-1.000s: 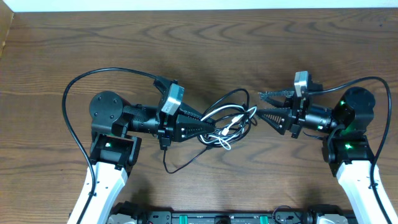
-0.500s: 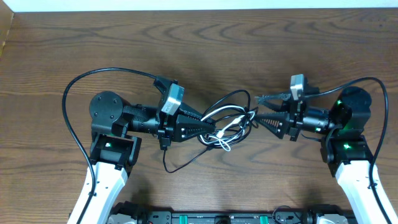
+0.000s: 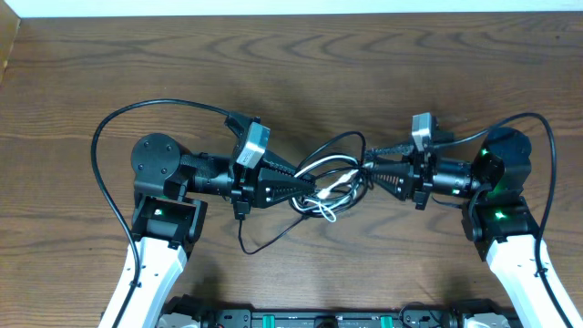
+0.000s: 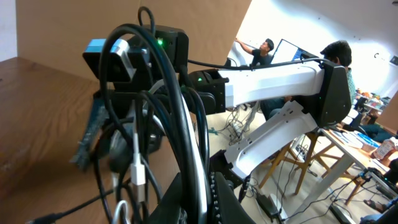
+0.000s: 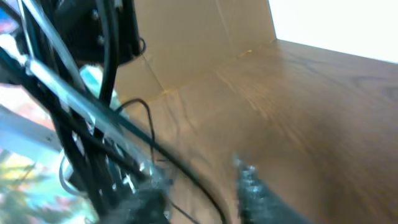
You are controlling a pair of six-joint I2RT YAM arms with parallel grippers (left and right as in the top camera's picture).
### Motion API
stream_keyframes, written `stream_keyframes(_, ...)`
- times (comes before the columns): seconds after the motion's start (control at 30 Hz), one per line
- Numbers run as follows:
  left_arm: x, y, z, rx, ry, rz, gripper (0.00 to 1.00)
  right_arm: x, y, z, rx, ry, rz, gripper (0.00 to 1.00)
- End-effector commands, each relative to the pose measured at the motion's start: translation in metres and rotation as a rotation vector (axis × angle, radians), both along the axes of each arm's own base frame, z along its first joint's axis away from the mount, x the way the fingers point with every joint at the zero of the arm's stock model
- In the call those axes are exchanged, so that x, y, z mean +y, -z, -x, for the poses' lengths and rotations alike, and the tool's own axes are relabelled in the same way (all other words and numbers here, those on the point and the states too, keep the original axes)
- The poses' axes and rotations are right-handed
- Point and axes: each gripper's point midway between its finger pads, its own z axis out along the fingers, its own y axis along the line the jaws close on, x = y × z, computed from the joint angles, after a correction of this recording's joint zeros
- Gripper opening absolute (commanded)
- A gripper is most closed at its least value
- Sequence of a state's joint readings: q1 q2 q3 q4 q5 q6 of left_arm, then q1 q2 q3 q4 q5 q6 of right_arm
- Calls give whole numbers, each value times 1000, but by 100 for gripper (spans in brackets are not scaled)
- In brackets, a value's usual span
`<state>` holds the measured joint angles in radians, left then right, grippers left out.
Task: Untangle cables
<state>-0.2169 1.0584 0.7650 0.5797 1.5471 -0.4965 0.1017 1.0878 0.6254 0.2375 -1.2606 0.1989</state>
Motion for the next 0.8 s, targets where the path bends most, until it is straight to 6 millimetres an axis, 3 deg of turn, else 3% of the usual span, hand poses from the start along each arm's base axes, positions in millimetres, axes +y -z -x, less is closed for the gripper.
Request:
stream_keyframes(0.0, 2, -11, 5, -49, 10, 8, 8, -1, -3, -7, 2, 51, 4, 6)
stream_keyframes(0.03, 2, -11, 5, -49, 10, 7, 7, -1, -4, -8, 4, 52, 2, 1)
stream_keyframes(0.17, 2, -11, 5, -49, 10, 7, 7, -1, -4, -8, 6, 55, 2, 1)
stream_keyframes(0.37, 2, -11, 5, -49, 10, 7, 7, -11, 6, -34, 135, 233, 6, 1)
stream_keyframes(0.57, 2, -11, 5, -49, 10, 7, 7, -37, 45, -62, 350, 505, 73, 1)
stream_keyframes(0.63, 2, -11, 5, -49, 10, 7, 8, -44, 62, -63, 418, 563, 113, 1)
stream_keyframes(0.77, 2, -11, 5, -50, 9, 8, 8, -44, 71, -58, 466, 559, 132, 1)
